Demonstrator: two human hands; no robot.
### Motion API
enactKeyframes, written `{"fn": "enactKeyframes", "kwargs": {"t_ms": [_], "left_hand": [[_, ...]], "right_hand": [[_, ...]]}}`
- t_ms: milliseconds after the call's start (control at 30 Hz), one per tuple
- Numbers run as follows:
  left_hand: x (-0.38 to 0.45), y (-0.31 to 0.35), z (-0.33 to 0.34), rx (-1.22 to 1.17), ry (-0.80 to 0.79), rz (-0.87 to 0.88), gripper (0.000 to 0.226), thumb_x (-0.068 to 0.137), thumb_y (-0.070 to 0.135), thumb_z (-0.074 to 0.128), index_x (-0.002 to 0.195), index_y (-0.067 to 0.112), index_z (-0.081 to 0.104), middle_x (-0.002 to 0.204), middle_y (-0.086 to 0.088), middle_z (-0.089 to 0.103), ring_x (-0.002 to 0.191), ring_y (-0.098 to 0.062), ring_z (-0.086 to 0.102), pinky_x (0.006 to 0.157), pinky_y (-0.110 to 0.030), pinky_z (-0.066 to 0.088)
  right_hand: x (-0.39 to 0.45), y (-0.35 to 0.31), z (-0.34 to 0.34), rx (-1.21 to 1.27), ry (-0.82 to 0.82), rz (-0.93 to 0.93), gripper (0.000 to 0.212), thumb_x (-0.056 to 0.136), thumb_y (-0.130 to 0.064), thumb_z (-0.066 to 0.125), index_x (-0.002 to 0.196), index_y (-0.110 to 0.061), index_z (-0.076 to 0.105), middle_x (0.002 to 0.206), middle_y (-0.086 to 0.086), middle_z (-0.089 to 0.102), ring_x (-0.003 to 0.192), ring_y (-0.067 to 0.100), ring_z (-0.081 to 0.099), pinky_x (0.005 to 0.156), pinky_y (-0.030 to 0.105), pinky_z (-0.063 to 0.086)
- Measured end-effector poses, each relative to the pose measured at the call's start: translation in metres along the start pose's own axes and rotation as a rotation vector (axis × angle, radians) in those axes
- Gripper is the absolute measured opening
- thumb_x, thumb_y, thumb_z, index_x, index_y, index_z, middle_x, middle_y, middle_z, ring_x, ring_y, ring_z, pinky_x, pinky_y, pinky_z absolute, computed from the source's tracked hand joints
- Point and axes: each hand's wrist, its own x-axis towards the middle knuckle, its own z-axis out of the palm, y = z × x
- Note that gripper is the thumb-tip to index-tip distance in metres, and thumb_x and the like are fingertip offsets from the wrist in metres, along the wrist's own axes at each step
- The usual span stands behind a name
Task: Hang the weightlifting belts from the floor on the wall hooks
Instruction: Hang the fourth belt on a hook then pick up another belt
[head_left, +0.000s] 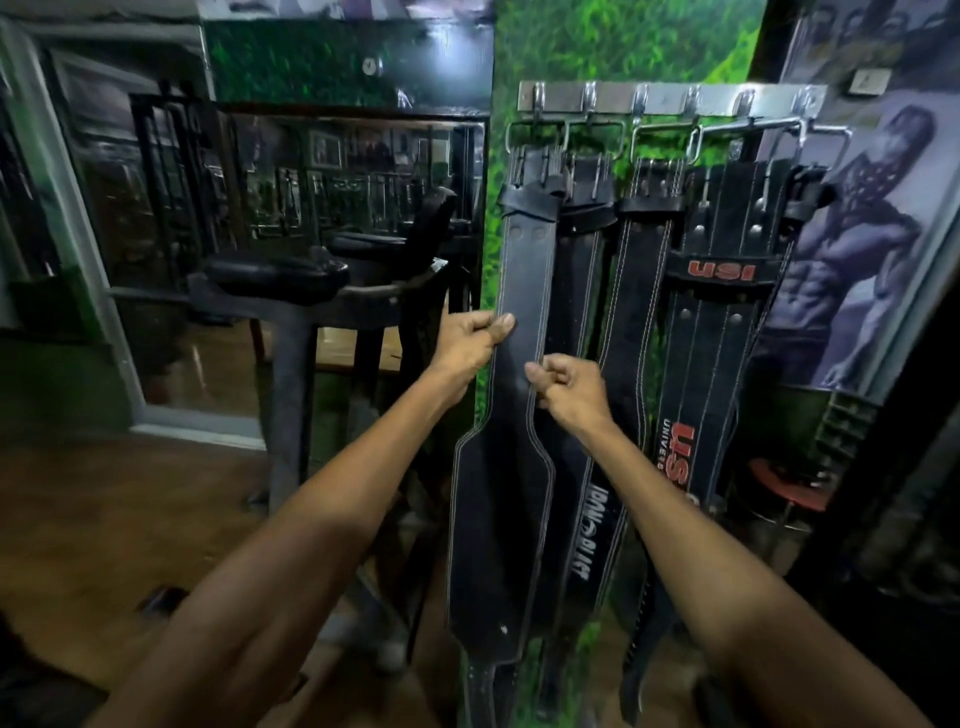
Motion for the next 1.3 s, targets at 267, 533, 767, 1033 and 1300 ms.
{"fn": "enactKeyframes", "kwargs": {"t_ms": [267, 533, 767, 1033, 1300], "left_hand": [[-0.118, -0.06, -0.014, -0.019, -0.037, -0.112, 0.025, 0.093, 0.015, 0.073, 0.098, -0.01, 0.075, 0.09, -0.007, 0.066, 0.081, -0.012, 0.059, 0.078, -0.026, 0.046], [-0.177, -0.05, -0.019, -0.204, 0.006, -0.215, 0.017, 0.09, 0.004, 0.075, 0.105, -0.002, 0.075, 0.096, -0.017, 0.076, 0.086, -0.026, 0.071, 0.086, -0.042, 0.06], [-0.218, -0.046, -0.023, -0.289, 0.042, -0.254, 0.02, 0.088, 0.001, 0.076, 0.108, -0.002, 0.072, 0.098, -0.02, 0.077, 0.079, -0.023, 0.073, 0.079, -0.042, 0.063], [-0.259, -0.049, -0.01, -0.316, 0.072, -0.335, 0.03, 0.091, 0.014, 0.076, 0.117, -0.001, 0.072, 0.107, -0.02, 0.076, 0.086, -0.026, 0.074, 0.079, -0.039, 0.063], [-0.321, -0.039, 0.032, 0.183, 0.419, -0.375, 0.07, 0.071, 0.086, 0.064, 0.072, 0.016, 0.072, 0.072, 0.001, 0.075, 0.072, -0.019, 0.073, 0.074, -0.039, 0.061]], "right_hand": [[-0.075, 0.009, -0.006, 0.123, -0.08, 0.175, 0.027, 0.095, -0.021, 0.072, 0.073, -0.008, 0.064, 0.065, 0.004, 0.049, 0.06, 0.014, 0.041, 0.057, 0.027, 0.032], [-0.137, 0.004, -0.01, 0.213, -0.091, 0.227, 0.017, 0.092, -0.008, 0.074, 0.109, -0.007, 0.075, 0.094, 0.003, 0.078, 0.078, 0.01, 0.074, 0.074, 0.029, 0.061], [-0.188, 0.007, -0.012, 0.491, 0.064, 0.411, 0.022, 0.085, -0.011, 0.082, 0.106, -0.009, 0.075, 0.096, 0.005, 0.08, 0.085, 0.018, 0.077, 0.071, 0.03, 0.061], [-0.229, 0.017, -0.021, 0.527, 0.025, 0.45, 0.02, 0.091, -0.019, 0.077, 0.109, -0.011, 0.076, 0.102, 0.009, 0.079, 0.092, 0.022, 0.077, 0.083, 0.038, 0.062], [-0.281, 0.015, -0.05, 0.42, 0.005, 0.437, 0.037, 0.088, -0.029, 0.079, 0.119, -0.009, 0.073, 0.109, 0.007, 0.079, 0.103, 0.024, 0.076, 0.098, 0.045, 0.059]]}}
